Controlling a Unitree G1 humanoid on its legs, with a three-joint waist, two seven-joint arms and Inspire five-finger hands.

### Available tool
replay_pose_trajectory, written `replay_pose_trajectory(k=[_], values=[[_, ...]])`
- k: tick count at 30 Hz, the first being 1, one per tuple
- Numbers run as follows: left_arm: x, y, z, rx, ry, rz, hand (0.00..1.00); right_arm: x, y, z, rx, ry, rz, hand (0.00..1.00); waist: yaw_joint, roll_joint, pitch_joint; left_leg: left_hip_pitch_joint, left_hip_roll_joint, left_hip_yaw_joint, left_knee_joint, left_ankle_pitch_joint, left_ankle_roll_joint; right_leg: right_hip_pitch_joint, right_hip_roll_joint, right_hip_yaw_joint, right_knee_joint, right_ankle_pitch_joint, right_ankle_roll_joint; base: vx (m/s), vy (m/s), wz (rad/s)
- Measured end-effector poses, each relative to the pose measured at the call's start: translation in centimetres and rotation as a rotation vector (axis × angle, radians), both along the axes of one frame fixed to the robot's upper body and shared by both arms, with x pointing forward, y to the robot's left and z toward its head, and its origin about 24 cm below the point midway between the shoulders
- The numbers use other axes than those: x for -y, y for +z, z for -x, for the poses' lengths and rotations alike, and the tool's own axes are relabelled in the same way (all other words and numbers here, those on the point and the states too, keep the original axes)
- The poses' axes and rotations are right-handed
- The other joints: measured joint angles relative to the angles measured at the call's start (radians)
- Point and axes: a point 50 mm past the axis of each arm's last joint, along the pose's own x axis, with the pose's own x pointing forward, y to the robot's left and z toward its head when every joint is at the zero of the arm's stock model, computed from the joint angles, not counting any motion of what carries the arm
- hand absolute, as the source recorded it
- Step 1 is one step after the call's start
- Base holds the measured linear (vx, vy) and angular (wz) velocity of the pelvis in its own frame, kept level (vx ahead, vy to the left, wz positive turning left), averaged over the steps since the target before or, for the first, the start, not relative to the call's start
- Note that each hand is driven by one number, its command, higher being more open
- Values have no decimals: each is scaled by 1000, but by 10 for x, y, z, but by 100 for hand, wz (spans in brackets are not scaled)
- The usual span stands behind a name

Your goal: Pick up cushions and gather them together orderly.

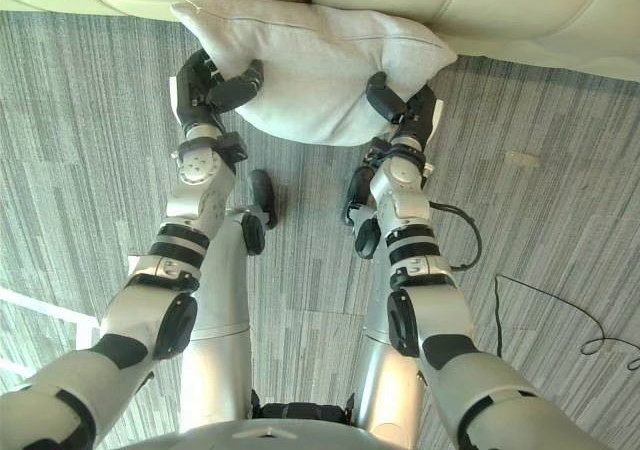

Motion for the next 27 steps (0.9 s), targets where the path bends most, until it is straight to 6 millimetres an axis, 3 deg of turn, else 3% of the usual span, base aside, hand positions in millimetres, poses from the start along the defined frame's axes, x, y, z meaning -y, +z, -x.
replay_pose_trajectory(k=[5, 13, 14, 17, 21, 25, 27], values=[[6, -9, 20, 47, -31, -6, 0, 3, -23, 23, 15, -23, -13, 0, -3, 0, -4, 128, -3, 7, -75, 16, -8, 122, 6, -6, -62, 10, -1, 0, -5, 0], [22, -53, 75, 25, -86, 54, 0, 15, -52, 94, 81, -85, 44, 0, -2, -5, -33, 517, -3, 46, -280, 33, -26, 483, 36, -11, -247, 21, -2, 69, -30, -7], [22, -53, 75, 25, -87, 55, 0, 15, -52, 95, 82, -85, 44, 0, -2, -5, -33, 518, -3, 46, -280, 33, -26, 484, 36, -11, -247, 21, -2, 126, -37, -7], [22, -80, 106, -21, -99, 89, 0, 21, -64, 134, 79, -95, 159, 0, -2, -14, -84, 689, -5, 62, -365, 31, -32, 641, 44, -11, -306, 5, 6, 118, -27, -5], [13, -117, 131, -149, -75, 91, 0, 20, -84, 161, 10, -69, 283, 0, 1, -17, -184, 832, 0, 70, -459, 29, -48, 770, 65, -18, -371, -16, 7, 133, -37, -4], [9, -145, 154, -256, -83, 62, 0, 22, -105, 179, -86, -40, 337, 0, -1, -14, -258, 934, -3, 65, -547, 44, -69, 854, 76, -33, -406, -44, -5, 167, -75, 7], [6, -154, 163, -297, -84, 55, 0, 24, -114, 184, -128, -24, 352, 0, -2, -11, -262, 976, 6, 52, -531, 46, -73, 909, 85, -40, -409, -71, -13, 150, -119, 9]])
